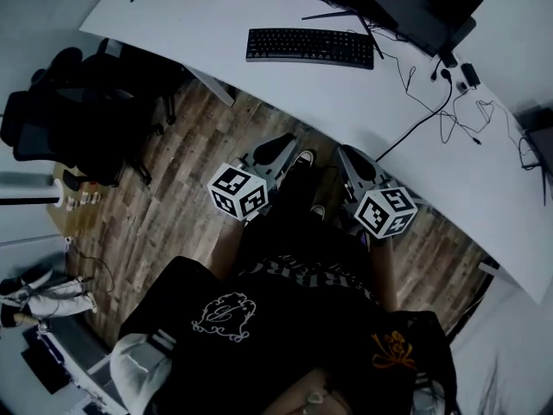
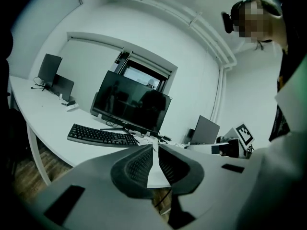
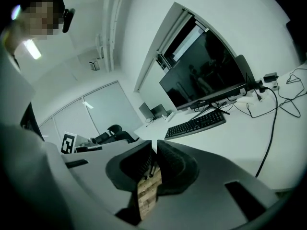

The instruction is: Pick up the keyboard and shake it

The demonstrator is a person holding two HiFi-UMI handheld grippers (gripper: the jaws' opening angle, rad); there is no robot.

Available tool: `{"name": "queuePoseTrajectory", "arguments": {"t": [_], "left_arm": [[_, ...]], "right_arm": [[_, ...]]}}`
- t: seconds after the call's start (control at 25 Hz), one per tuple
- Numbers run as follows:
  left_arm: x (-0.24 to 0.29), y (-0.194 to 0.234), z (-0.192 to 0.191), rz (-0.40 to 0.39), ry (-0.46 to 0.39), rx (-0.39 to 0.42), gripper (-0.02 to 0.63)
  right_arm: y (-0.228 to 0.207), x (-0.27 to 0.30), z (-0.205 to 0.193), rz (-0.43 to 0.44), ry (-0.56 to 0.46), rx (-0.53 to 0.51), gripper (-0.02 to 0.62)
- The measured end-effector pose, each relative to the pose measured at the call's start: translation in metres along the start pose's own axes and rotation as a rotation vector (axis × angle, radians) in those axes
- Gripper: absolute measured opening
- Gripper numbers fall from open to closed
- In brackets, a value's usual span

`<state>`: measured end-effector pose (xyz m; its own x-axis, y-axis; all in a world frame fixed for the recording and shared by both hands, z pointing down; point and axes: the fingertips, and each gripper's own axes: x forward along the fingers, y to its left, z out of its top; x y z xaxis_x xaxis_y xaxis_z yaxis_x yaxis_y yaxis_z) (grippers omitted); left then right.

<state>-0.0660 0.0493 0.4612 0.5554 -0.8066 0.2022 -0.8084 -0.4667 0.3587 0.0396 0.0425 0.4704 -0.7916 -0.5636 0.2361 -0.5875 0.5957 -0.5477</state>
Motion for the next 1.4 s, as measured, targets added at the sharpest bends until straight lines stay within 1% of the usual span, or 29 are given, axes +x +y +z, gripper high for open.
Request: {"name": "queuePoseTrajectory", "arguments": {"t": [0.16,0.36,0.48,0.72,0.92,1.16,1.4], "left_arm": [[-0.017,-0.011,-0.006,0.013,-0.007,0.001,0.048],[-0.032,-0.020,-0.001,0.031,-0.030,0.002,0.048],[-0.036,-0.025,0.000,0.037,-0.036,0.005,0.048],[-0.043,-0.032,-0.001,0.043,-0.036,0.006,0.048],[-0.044,-0.036,-0.004,0.035,-0.028,0.015,0.048],[-0.044,-0.042,-0.001,0.009,-0.027,0.030,0.048],[-0.041,-0.048,-0.002,0.001,-0.022,0.034,0.048]], "right_arm": [[0.011,-0.007,-0.008,0.028,0.004,-0.016,0.035],[0.023,-0.012,-0.013,0.048,0.022,-0.055,0.015],[0.027,-0.014,-0.014,0.061,0.031,-0.080,0.015],[0.037,-0.017,-0.011,0.087,0.027,-0.098,0.015],[0.042,-0.020,-0.010,0.100,0.021,-0.117,0.015],[0.046,-0.024,-0.007,0.091,0.011,-0.147,0.014],[0.044,-0.027,-0.003,0.078,0.015,-0.186,0.014]]}}
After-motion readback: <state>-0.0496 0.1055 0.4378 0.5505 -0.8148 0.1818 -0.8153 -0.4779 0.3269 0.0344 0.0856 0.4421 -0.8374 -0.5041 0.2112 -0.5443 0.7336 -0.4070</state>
